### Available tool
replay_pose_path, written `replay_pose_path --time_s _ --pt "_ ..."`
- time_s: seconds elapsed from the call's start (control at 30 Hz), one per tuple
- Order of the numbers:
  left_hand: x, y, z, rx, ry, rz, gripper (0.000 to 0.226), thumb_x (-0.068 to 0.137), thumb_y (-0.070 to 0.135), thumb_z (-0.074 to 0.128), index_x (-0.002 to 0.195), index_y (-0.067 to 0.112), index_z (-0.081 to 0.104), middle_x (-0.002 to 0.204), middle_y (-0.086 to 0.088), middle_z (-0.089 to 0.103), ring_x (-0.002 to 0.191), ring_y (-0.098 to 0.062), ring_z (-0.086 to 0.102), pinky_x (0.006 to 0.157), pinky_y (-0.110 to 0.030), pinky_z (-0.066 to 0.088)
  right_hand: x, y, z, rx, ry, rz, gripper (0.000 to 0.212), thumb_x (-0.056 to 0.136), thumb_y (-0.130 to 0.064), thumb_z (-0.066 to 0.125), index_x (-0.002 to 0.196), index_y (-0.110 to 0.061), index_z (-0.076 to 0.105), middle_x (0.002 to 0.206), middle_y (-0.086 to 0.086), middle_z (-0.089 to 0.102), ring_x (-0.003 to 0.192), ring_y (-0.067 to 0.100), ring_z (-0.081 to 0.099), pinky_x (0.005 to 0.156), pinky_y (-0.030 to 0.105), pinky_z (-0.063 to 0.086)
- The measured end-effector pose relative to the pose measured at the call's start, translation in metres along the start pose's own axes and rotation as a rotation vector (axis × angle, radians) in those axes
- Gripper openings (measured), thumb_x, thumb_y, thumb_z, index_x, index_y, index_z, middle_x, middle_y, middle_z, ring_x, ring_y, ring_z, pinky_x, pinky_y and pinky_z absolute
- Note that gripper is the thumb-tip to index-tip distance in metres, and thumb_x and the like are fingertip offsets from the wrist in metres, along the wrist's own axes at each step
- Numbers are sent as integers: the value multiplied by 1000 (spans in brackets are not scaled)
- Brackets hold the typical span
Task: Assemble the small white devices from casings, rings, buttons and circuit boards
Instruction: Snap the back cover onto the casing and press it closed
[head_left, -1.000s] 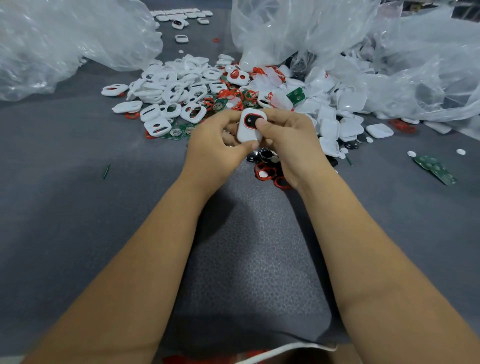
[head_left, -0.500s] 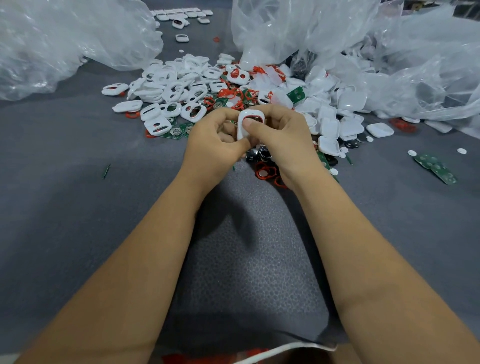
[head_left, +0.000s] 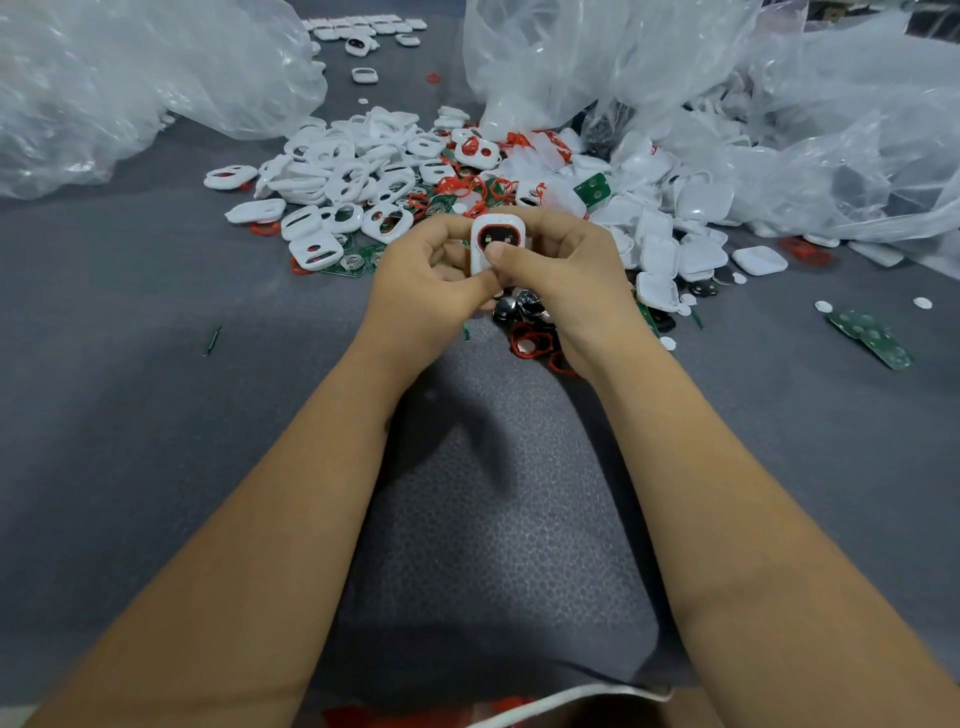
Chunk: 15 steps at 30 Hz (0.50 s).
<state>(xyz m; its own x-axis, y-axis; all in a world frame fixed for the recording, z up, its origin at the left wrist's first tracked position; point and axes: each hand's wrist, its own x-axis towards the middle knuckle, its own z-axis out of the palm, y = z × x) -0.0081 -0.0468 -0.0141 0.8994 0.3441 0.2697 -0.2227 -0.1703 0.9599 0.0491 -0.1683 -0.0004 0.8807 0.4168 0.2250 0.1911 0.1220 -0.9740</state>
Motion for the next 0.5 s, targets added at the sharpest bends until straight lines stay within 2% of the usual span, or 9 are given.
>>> replay_pose_path --time_s 0.1,0.17,0.27,0.37,0.5 --pt "1 1 -1 -46 14 -17 27 87 1 68 113 6 62 84 -7 68 73 -11 70 66 -23 57 1 -1 -2 66 -41 28 33 82 13 56 106 -7 68 92 10 70 90 22 65 85 39 55" --pt "1 1 -1 -79 15 -30 25 89 -3 63 111 9 62 87 -8 68 73 -9 70 67 -21 57 1 -2 -3 116 -49 40 36 82 17 51 105 -6 67 93 10 71 93 24 66 89 41 53" --pt "3 1 -2 -140 26 -72 24 91 -3 60 109 12 64 91 -12 68 71 -8 67 67 -20 56 3 -3 -6 217 -49 83 36 84 18 45 107 -1 65 91 10 71 87 22 67 85 37 53" --pt "4 1 -5 -195 44 -107 22 91 -2 59 104 14 67 87 -8 70 70 -10 65 69 -20 56 4 -4 -9 264 -61 135 31 88 12 45 110 1 65 88 7 73 81 16 68 79 29 54" --pt "3 -1 -4 -187 63 -83 20 89 -1 62 98 17 68 81 -3 74 69 -11 68 66 -20 56 1 -3 -6 176 -89 85 31 87 13 50 112 1 64 96 11 70 88 21 64 86 39 52"
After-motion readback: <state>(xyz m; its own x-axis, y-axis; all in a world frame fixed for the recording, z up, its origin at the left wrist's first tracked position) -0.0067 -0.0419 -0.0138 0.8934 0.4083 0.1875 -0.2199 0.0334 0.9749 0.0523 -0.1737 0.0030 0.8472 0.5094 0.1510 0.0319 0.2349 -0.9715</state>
